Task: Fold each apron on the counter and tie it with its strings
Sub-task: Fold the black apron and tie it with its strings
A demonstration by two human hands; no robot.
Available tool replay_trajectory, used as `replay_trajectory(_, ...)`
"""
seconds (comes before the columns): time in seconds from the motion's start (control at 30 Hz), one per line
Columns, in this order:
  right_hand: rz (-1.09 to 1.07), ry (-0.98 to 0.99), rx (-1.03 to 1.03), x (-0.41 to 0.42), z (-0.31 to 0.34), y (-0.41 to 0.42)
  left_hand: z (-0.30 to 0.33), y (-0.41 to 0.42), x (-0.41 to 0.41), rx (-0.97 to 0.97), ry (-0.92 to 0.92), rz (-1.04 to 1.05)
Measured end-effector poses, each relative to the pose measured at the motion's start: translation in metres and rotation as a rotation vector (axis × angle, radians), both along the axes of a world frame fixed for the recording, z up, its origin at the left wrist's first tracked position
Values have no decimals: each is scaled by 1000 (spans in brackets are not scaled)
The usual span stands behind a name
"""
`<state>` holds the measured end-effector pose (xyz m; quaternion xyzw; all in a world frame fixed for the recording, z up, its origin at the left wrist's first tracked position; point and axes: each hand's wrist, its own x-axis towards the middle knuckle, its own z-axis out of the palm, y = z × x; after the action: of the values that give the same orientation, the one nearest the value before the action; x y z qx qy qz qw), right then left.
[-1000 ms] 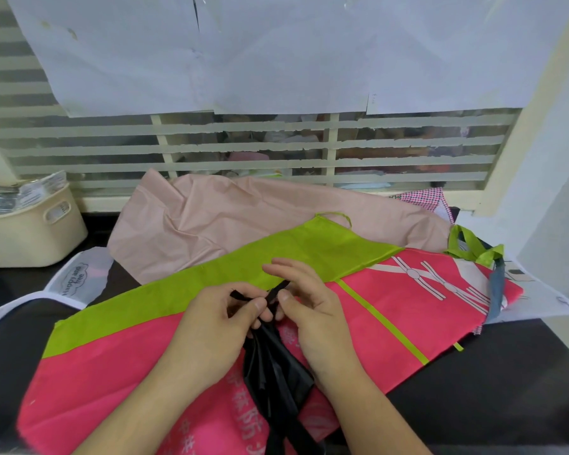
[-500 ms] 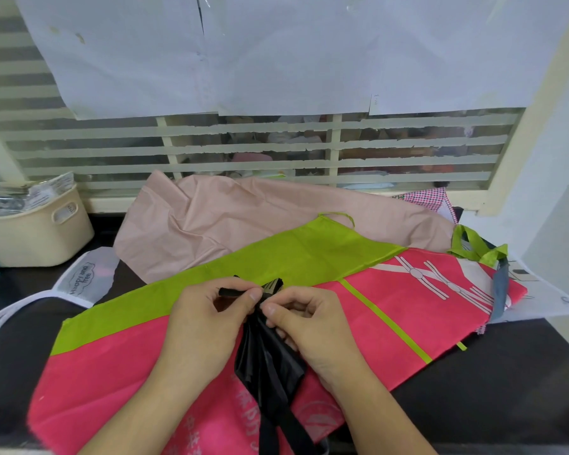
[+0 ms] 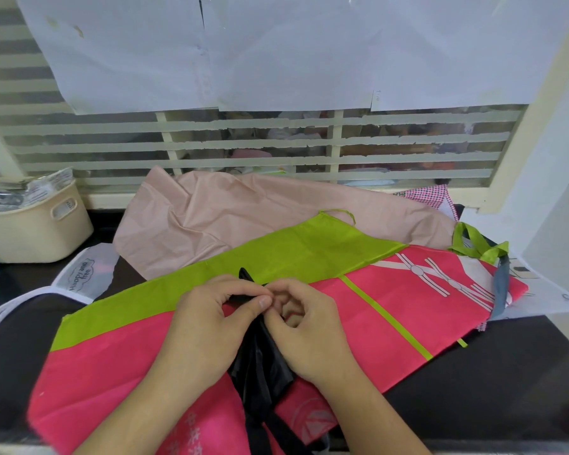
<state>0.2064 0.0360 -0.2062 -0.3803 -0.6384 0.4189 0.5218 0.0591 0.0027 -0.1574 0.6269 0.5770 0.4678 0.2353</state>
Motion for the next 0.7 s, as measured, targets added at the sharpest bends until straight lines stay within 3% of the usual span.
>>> replay_trajectory(0.17,-117,-92,97,-1,-5,3,-2,0,4,-1,-4,29)
replay_trajectory(0.7,-54,149,-228,5,10,3,-2,1,-4,-43,-81,117)
